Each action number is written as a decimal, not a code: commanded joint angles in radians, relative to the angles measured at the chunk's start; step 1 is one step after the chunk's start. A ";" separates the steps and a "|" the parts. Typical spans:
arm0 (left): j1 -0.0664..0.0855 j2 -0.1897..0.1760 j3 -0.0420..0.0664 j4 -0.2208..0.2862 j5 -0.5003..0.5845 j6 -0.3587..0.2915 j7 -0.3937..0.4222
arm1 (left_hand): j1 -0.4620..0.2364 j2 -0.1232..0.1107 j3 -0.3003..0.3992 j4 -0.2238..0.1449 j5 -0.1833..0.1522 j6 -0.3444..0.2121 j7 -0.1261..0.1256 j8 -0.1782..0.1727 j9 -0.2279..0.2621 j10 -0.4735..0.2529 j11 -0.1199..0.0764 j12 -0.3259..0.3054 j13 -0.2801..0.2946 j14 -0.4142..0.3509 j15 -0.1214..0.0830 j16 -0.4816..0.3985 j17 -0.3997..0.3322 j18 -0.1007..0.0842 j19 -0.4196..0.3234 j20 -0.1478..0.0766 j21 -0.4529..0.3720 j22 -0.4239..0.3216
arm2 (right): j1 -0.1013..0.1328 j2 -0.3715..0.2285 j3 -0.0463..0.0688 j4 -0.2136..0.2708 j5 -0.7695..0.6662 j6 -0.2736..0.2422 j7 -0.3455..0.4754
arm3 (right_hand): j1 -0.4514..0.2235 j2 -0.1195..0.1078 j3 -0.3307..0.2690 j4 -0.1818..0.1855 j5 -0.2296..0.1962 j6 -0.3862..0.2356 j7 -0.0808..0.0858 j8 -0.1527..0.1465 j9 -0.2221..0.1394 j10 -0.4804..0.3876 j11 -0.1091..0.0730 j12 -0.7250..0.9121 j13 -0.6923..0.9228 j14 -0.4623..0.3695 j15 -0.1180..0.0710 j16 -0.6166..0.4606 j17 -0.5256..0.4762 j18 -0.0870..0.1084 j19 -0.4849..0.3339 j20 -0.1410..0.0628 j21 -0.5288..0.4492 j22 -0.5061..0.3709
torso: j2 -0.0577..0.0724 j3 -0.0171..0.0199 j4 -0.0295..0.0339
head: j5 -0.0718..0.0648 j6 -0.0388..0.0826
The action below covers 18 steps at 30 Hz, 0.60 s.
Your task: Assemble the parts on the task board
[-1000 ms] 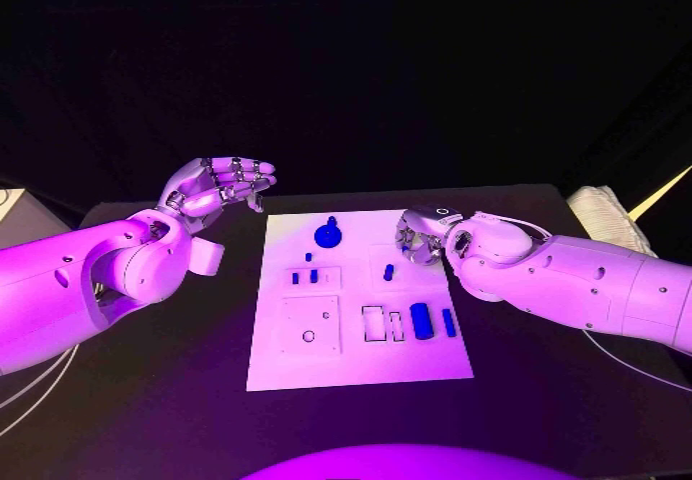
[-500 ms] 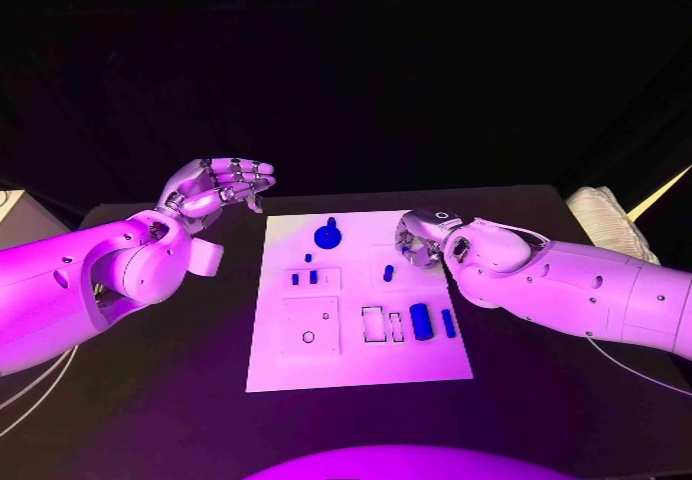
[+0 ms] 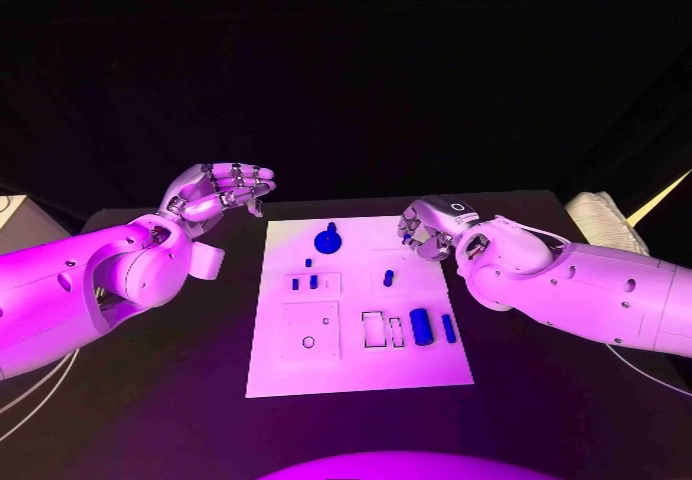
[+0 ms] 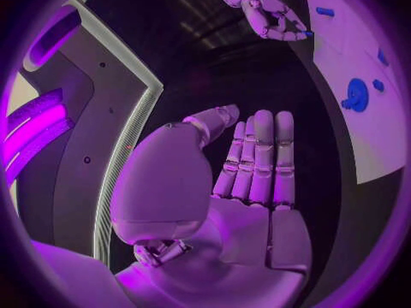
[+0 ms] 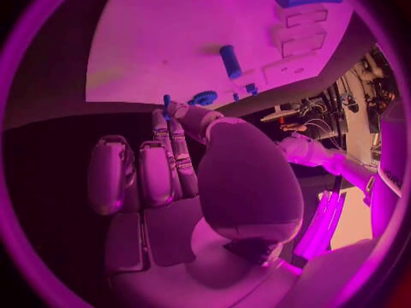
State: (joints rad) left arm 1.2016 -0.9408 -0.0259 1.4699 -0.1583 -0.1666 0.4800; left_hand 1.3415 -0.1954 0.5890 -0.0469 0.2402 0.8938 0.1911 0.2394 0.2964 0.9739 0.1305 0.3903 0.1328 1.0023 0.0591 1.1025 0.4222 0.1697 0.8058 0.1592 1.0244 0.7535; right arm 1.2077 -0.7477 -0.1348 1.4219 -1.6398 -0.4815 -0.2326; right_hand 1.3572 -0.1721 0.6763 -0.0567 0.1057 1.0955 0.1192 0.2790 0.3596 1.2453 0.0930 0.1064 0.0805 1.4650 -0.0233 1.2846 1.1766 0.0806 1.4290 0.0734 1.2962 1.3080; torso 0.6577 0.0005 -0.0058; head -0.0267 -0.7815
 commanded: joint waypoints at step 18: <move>0.000 0.016 0.001 0.011 0.006 0.000 0.011 | 0.003 0.009 -0.004 -0.001 0.004 0.005 0.001 -0.003 0.001 -0.009 0.000 0.004 0.001 -0.002 -0.002 -0.006 -0.002 0.015 0.007 -0.002 -0.005 -0.002 | -0.034 0.007 -0.002 0.215 0.094 -0.067 0.083 | 0.007 0.013 0.003 -0.005 -0.006 0.003 0.005 0.005 0.002 0.044 -0.040 -0.005 0.032 0.040 -0.005 0.005 0.001 -0.012 0.005 0.000 0.001 0.006 | 0.004 -0.0007 0.0024 | 0.058 -0.002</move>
State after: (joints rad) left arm 1.2016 -0.9277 -0.0259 1.4761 -0.1581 -0.1670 0.4799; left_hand 1.3415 -0.1954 0.5890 -0.0469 0.2402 0.8938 0.1911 0.2393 0.2964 0.9739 0.1305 0.3903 0.1327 1.0023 0.0591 1.1025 0.4211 0.1697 0.8058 0.1592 1.0245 0.7526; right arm 1.1782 -0.7475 -0.1356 1.6293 -1.5427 -0.5477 -0.1738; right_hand 1.3587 -0.1707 0.6761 -0.0567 0.0999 1.0954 0.1192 0.2787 0.3605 1.2452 0.0929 0.0951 0.0805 1.4650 -0.0232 1.2845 1.1779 0.0808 1.4290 0.0734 1.2983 1.3077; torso 0.6606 0.0005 -0.0045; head 0.0151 -0.7791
